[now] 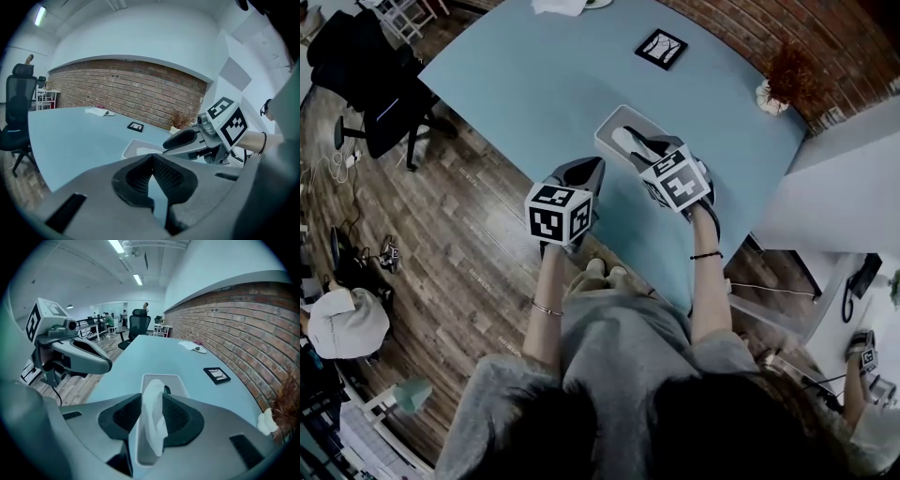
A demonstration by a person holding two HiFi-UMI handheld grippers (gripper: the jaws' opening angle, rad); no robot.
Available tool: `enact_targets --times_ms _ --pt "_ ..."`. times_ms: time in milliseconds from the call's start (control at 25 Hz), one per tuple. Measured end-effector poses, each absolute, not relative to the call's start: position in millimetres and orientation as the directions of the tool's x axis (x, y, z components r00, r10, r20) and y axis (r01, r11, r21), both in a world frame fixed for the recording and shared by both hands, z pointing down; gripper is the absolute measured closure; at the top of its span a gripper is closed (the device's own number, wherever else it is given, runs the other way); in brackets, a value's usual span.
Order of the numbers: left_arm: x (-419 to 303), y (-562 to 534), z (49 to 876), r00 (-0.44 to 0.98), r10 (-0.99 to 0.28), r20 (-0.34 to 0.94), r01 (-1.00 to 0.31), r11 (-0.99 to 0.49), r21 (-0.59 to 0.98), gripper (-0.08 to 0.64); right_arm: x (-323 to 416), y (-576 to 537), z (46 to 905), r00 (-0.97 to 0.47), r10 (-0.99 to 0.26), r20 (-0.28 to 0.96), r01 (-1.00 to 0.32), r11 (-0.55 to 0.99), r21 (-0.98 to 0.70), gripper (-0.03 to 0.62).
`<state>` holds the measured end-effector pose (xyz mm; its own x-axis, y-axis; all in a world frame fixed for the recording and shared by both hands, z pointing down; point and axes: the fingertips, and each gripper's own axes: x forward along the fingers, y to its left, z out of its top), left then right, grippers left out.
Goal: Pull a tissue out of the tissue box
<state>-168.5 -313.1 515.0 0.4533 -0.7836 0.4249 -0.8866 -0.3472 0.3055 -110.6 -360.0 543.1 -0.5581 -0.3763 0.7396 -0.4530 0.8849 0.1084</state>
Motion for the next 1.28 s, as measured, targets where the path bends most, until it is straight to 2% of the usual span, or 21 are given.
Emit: enact_targets --times_ms 200,480,520,720,1280 --pt "-170 -313 522 0.455 -0.775 0.439 -0.886 -0.344 0.311 0.557 -116 -362 561 -0.523 -0.346 0.779 -0.420 0.900 0.118 0.437" --pt "-170 -311 531 0.456 -0.765 0.455 -0.885 -0.338 0.320 0.557 -112 -370 576 -0.456 -0.353 0.817 -0.437 0.888 0.139 0.439" --pt "-170 -311 532 0.456 -0.764 0.456 -0.885 -0.337 0.321 0.557 -112 -370 576 -0.451 -0.357 0.818 -0.438 0.887 0.146 0.448" --pt "-170 -308 535 0.457 -0.760 0.462 -0.884 -0.335 0.326 0.557 -110 -375 573 -0.424 -0.394 0.815 -0.431 0.879 0.201 0.580" --pt "-172 -308 527 0.454 -0.765 0.456 -0.887 -0.340 0.313 0.557 -106 -381 553 -0.433 -0.440 0.787 -0.432 0.867 0.247 0.591"
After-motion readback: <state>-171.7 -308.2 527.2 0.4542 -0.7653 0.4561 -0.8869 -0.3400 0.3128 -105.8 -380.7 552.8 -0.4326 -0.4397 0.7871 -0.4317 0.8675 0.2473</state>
